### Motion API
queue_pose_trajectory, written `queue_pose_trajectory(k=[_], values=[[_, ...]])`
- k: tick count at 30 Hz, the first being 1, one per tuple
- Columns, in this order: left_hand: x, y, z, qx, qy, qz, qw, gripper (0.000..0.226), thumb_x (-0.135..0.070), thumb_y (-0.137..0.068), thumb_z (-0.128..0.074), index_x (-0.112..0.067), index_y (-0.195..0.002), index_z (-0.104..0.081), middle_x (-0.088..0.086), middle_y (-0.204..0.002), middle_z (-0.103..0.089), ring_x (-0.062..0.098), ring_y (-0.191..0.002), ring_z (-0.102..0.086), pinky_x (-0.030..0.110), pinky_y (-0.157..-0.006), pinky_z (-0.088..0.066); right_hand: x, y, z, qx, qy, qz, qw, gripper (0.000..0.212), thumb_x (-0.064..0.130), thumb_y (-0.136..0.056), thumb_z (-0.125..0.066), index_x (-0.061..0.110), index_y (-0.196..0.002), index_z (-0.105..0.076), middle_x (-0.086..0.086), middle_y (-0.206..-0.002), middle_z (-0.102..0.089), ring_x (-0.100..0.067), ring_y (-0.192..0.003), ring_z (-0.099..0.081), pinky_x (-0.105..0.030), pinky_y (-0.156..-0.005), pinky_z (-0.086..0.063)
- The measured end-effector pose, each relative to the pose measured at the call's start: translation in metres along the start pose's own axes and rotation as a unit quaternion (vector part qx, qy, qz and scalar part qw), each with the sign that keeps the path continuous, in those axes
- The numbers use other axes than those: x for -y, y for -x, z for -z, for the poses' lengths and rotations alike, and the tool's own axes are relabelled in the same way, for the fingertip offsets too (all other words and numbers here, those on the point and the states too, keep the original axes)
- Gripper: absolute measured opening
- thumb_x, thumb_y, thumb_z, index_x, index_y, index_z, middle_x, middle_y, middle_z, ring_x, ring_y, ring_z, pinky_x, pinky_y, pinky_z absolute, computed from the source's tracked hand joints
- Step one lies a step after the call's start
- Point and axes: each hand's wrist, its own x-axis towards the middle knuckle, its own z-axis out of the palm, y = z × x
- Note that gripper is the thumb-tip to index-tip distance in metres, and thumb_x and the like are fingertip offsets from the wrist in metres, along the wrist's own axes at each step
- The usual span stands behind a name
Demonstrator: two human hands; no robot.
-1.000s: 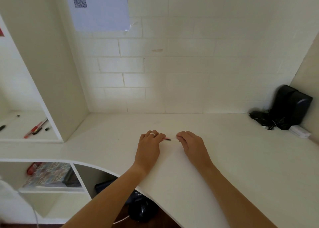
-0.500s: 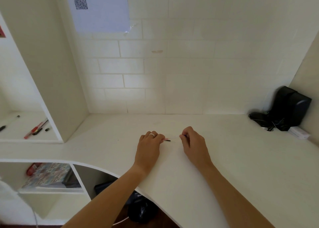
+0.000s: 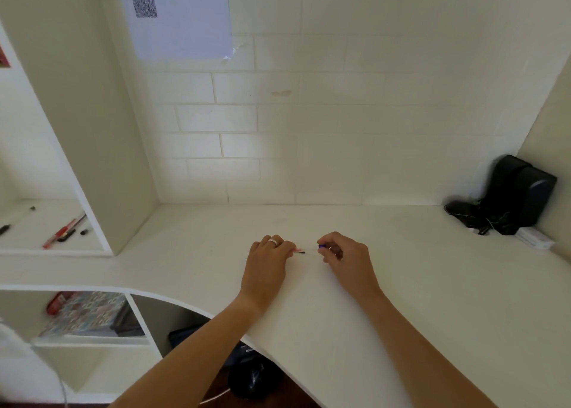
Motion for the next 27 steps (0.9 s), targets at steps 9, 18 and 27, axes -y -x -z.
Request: queue_pose_trajectory(k=[9,18,27], values=[[0.0016,0.0001,-0.0011,0.007,0.004,-0.007,1.000,0.024,-0.010,-0.090,-0.059,-0.024,-0.105,-0.071,-0.004,-0.094,-0.065,0.016,-0.091,-0.056,0.025,-0.080,-0.032,0.0018,0.0006,-0.0003,0.023,0.015,-0.003,1.000,0.014,0.011,-0.088,-0.072,0.024,-0.091,-0.072,0.016,-0.083,-0.073,-0.007,-0.078,-0.069,-0.011,-0.068,-0.047],[0.0012,-0.0002,0.0010,0.002,0.020,-0.023,1.000,0.019,-0.016,-0.095,-0.057,-0.025,-0.103,-0.072,-0.006,-0.092,-0.065,0.014,-0.090,-0.055,0.028,-0.080,-0.036,0.0022,0.0021,0.0020,0.033,-0.014,-0.012,0.999,0.009,0.015,-0.094,-0.067,0.018,-0.088,-0.073,0.007,-0.069,-0.072,-0.006,-0.056,-0.062,-0.016,-0.062,-0.048],[0.0004,0.0007,0.0016,-0.007,0.013,-0.009,1.000,0.023,-0.010,-0.091,-0.057,-0.021,-0.104,-0.072,-0.003,-0.093,-0.066,0.017,-0.089,-0.056,0.029,-0.078,-0.037,0.0023,0.0024,-0.0007,0.041,0.006,0.022,0.999,0.022,0.005,-0.092,-0.061,0.023,-0.103,-0.066,0.010,-0.082,-0.073,-0.012,-0.070,-0.065,-0.014,-0.065,-0.047]])
